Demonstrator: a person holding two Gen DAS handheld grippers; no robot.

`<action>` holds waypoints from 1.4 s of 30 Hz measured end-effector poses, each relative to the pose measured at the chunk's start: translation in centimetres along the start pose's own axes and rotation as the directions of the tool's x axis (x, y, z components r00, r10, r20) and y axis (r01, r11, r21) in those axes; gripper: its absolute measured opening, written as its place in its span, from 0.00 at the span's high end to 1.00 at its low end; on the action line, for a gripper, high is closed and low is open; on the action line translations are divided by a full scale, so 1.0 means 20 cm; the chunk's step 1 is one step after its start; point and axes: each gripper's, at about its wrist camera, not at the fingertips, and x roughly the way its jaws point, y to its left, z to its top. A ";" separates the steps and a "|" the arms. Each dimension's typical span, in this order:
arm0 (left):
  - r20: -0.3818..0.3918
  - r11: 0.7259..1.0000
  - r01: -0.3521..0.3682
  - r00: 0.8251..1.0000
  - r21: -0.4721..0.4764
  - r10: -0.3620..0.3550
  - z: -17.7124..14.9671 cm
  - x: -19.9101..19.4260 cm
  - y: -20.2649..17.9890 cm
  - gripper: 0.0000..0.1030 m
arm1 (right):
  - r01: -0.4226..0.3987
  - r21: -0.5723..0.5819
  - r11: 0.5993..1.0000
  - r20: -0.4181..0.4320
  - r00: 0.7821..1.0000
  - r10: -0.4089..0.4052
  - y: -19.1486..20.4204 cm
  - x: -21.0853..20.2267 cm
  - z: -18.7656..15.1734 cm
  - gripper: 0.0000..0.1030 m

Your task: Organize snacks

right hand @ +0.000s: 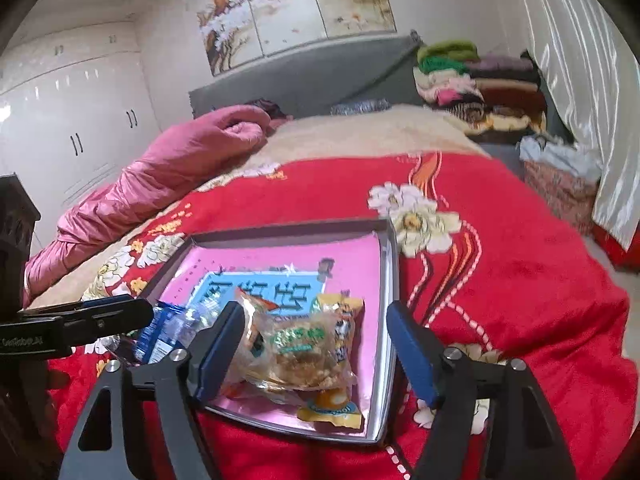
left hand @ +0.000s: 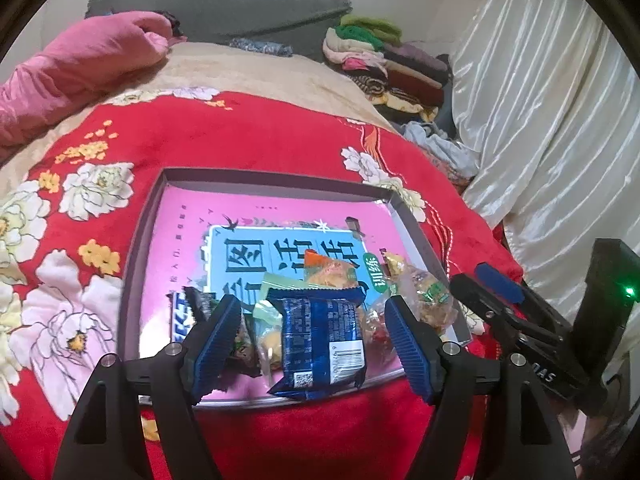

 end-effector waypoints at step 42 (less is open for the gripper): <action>-0.058 0.983 -0.180 0.982 0.029 0.181 -0.42 -0.43 0.04 0.18 | 0.069 -0.014 0.998 -0.106 0.992 -0.070 0.44 -0.39 -0.29 0.01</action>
